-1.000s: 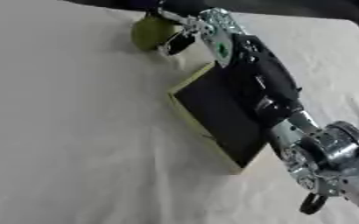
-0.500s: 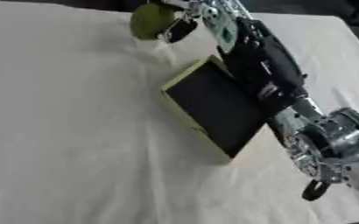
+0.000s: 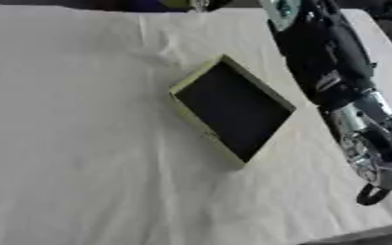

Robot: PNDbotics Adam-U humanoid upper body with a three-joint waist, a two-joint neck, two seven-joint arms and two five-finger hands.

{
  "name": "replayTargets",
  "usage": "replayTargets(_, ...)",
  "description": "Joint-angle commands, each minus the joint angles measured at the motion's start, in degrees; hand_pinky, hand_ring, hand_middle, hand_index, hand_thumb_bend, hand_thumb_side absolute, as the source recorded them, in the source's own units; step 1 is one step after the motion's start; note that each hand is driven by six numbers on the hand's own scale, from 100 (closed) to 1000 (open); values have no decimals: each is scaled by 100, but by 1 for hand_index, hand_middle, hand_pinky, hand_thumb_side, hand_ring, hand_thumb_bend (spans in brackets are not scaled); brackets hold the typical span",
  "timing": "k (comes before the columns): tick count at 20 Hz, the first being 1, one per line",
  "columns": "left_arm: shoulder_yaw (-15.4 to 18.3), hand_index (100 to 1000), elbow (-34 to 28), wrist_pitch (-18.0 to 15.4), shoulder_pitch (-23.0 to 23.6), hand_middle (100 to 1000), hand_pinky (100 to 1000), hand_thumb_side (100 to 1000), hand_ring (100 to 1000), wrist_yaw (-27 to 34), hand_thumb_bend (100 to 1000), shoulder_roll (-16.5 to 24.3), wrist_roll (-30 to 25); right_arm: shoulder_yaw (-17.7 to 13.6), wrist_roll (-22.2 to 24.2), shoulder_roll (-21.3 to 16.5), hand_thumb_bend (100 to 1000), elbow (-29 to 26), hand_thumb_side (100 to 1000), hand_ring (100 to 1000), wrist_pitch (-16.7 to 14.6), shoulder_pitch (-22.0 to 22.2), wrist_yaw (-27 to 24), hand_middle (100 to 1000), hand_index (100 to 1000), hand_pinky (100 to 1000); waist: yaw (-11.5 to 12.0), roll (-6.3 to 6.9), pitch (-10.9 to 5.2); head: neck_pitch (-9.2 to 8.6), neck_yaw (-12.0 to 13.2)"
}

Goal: Pick up objects on the table and place them in the box.

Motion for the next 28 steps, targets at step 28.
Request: replayTargets(28, 77, 733, -85, 54, 49, 662, 758, 526, 862, -16, 186, 64, 71, 1062, 954, -2031, 100, -3998, 100, 583, 1095, 2649, -2714, 477, 662, 678, -149, 140, -189, 65, 449)
